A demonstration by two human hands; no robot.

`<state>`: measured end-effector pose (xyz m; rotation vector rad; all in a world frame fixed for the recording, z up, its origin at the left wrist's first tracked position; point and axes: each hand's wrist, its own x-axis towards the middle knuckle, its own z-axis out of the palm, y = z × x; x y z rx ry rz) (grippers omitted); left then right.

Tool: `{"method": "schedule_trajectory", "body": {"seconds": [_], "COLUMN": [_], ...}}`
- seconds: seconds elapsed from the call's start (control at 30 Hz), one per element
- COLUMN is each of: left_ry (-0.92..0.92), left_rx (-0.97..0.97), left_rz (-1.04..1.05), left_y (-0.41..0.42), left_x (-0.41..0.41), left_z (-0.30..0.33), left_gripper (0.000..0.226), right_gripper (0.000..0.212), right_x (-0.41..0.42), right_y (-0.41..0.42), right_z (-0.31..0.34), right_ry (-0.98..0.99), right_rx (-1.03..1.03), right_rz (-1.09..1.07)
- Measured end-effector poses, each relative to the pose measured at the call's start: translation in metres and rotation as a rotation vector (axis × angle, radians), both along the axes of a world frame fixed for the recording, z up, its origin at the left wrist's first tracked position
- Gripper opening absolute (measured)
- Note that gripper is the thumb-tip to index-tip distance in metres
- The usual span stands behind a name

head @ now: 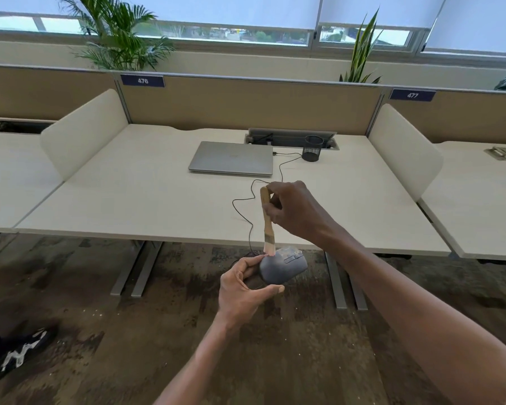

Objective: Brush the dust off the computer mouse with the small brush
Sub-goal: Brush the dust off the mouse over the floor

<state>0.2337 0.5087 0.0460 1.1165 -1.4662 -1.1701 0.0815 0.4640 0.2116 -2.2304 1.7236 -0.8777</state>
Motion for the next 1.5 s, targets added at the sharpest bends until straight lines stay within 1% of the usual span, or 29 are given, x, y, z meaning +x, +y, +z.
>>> {"method": "schedule_trajectory", "body": {"seconds": [0.07, 0.13, 0.2, 0.3, 0.4, 0.53, 0.63, 0.73, 0.83, 0.97, 1.07, 1.2, 1.3, 1.4, 1.5], "left_ry": [0.002, 0.010, 0.011, -0.013, -0.042, -0.025, -0.007, 0.006, 0.001, -0.009, -0.019, -0.019, -0.021, -0.012, -0.001], "left_rx": [0.009, 0.019, 0.033, 0.038, 0.034, 0.076, 0.120, 0.142, 0.131, 0.118, 0.123, 0.138, 0.138, 0.152, 0.163], "left_rz": [0.004, 0.009, 0.007, -0.002, -0.002, -0.010, -0.008, -0.014, -0.021, -0.029, -0.028, -0.023, -0.027, -0.030, -0.028], "left_y": [0.002, 0.004, 0.004, 0.006, 0.009, 0.014, 0.016, 0.019, 0.020, 0.021, 0.020, 0.018, 0.015, 0.015, 0.016], "left_x": [0.002, 0.004, 0.008, 0.017, 0.024, 0.026, 0.026, 0.027, 0.029, 0.031, 0.030, 0.031, 0.030, 0.028, 0.028], "left_z": [-0.001, -0.001, -0.003, -0.005, -0.006, -0.009, -0.016, -0.022, -0.023, -0.021, -0.022, -0.023, -0.023, -0.023, -0.022], "left_gripper": [0.071, 0.072, 0.072, 0.074, 0.076, 0.078, 0.073, 0.070, 0.069, 0.069, 0.068, 0.068, 0.070, 0.070, 0.070], "right_gripper": [0.008, 0.007, 0.001, 0.007, 0.010, 0.014, 0.017, 0.021, 0.027, 0.031, 0.032, 0.033, 0.030, 0.026, 0.024], "right_x": [-0.001, -0.004, -0.008, -0.015, -0.020, -0.019, -0.019, -0.021, -0.025, -0.025, -0.020, -0.018, -0.017, -0.015, -0.016], "right_y": [0.000, 0.001, 0.003, 0.009, 0.014, 0.020, 0.020, 0.020, 0.022, 0.022, 0.021, 0.022, 0.026, 0.028, 0.031], "right_z": [-0.002, -0.004, -0.008, -0.015, -0.024, -0.036, -0.042, -0.043, -0.042, -0.045, -0.046, -0.043, -0.043, -0.044, -0.043], "right_ry": [0.008, -0.043, -0.111, -0.196, -0.256, -0.224, -0.215, -0.273, -0.313, -0.233, -0.208, -0.263, -0.226, -0.197, -0.257], "right_rx": [-0.015, -0.025, 0.012, 0.087, 0.119, 0.127, 0.110, 0.102, 0.132, 0.206, 0.174, 0.132, 0.174, 0.109, 0.063], "right_rz": [-0.014, -0.002, 0.033, 0.072, 0.094, 0.110, 0.062, 0.035, 0.054, 0.084, 0.077, 0.079, 0.138, 0.109, 0.101]}}
